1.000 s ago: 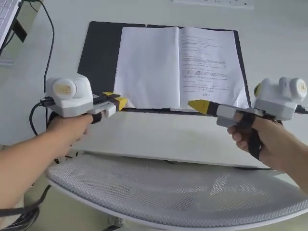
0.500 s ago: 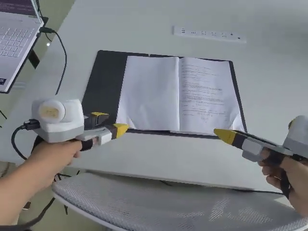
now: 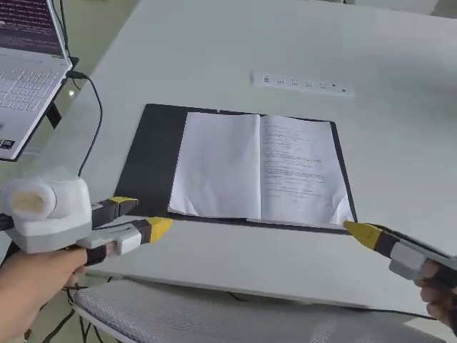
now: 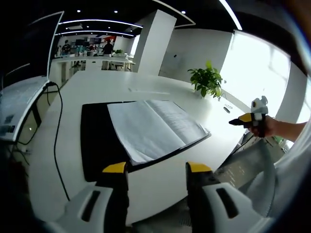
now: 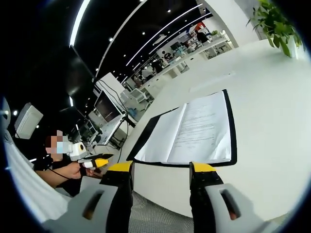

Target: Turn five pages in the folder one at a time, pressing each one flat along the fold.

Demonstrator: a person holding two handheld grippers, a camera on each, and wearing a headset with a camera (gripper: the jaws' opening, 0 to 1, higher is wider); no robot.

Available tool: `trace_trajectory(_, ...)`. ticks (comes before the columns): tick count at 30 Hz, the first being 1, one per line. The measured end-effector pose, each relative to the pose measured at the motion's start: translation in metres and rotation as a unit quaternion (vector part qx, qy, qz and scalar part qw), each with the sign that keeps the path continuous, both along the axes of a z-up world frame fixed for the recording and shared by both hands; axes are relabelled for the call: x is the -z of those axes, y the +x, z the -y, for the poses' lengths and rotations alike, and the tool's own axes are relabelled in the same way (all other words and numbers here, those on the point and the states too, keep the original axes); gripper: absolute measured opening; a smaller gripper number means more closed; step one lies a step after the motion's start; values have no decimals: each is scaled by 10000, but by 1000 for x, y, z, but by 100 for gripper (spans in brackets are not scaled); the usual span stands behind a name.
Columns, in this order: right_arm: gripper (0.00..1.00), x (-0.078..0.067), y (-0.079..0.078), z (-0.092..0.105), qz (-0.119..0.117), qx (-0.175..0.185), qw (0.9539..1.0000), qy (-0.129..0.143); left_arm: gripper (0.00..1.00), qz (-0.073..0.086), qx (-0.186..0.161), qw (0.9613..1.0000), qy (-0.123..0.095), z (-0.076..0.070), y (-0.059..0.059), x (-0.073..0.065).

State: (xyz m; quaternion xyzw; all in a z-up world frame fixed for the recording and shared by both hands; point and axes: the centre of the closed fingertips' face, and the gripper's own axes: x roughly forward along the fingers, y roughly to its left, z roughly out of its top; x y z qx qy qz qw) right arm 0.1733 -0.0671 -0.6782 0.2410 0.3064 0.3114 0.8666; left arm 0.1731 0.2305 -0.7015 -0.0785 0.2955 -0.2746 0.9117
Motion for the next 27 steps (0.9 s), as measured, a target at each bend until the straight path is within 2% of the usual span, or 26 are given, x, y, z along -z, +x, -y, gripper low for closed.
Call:
trace_trajectory(3,44,2,-4,6,-23,31,10000,-50,46,27,59,10000,45,2,-2,-5)
trace_trajectory(6,45,7,-11,9,-23,2,9998,-220,47,74,71,9999,36,3,-2,-8)
trace_trajectory(12,46,16,-21,8,-67,-165,9988,-463,50,-3,90,9999,54,2,-5,-5)
trace_trajectory(21,46,15,-18,5,4,-269,9985,-480,51,-95,58,9999,104,-3,-7,-1)
trace_trajectory(25,46,15,-17,8,10,-224,9987,-461,52,-120,98,9998,137,3,-5,1)
trace_trajectory(27,47,18,-17,12,-11,-186,9988,-451,52,-180,234,9992,265,9,-5,5)
